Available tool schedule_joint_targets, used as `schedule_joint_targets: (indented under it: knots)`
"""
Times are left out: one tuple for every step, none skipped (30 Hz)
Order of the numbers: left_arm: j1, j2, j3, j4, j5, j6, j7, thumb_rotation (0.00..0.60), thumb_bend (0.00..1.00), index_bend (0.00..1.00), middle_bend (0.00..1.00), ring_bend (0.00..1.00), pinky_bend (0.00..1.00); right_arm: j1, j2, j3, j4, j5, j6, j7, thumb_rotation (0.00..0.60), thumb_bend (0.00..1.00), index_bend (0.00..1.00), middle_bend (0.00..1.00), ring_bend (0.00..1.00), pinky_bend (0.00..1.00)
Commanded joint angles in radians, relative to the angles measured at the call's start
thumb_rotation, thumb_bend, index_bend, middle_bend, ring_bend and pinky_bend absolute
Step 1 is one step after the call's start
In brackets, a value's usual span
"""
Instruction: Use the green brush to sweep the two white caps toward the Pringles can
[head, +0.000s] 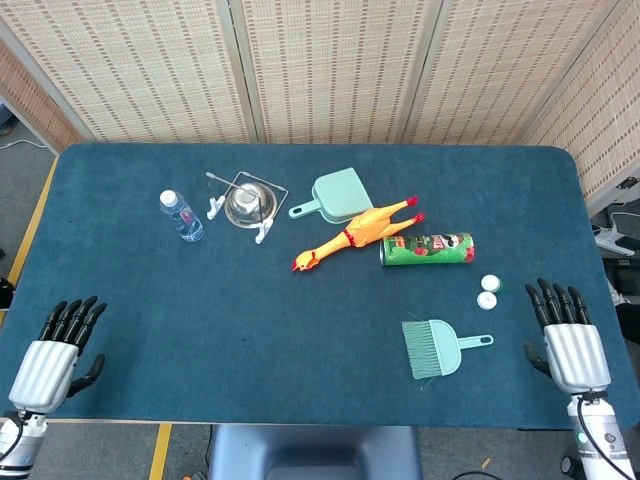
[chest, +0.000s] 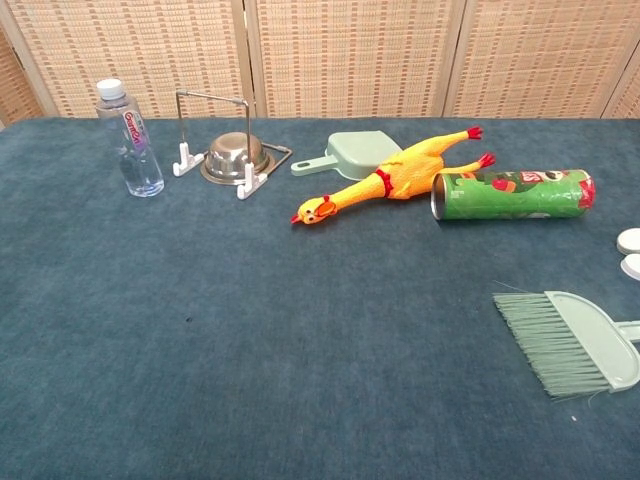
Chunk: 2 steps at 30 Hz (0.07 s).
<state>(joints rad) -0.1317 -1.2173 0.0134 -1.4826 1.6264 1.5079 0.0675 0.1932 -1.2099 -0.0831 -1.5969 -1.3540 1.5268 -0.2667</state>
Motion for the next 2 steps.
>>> schedule_joint_targets:
  knots:
    - [0.002,-0.002,0.002,-0.001,0.004,0.004,0.006,0.6,0.41,0.0,0.0,0.0,0.05,-0.013,0.014,0.018,0.012,0.003,-0.037,0.013,0.6,0.21,0.0,0.0,0.0,0.0]
    - [0.003,-0.002,0.001,-0.001,0.004,0.005,0.007,0.6,0.41,0.0,0.0,0.0,0.05,-0.014,0.014,0.021,0.01,0.004,-0.04,0.009,0.6,0.21,0.0,0.0,0.0,0.0]
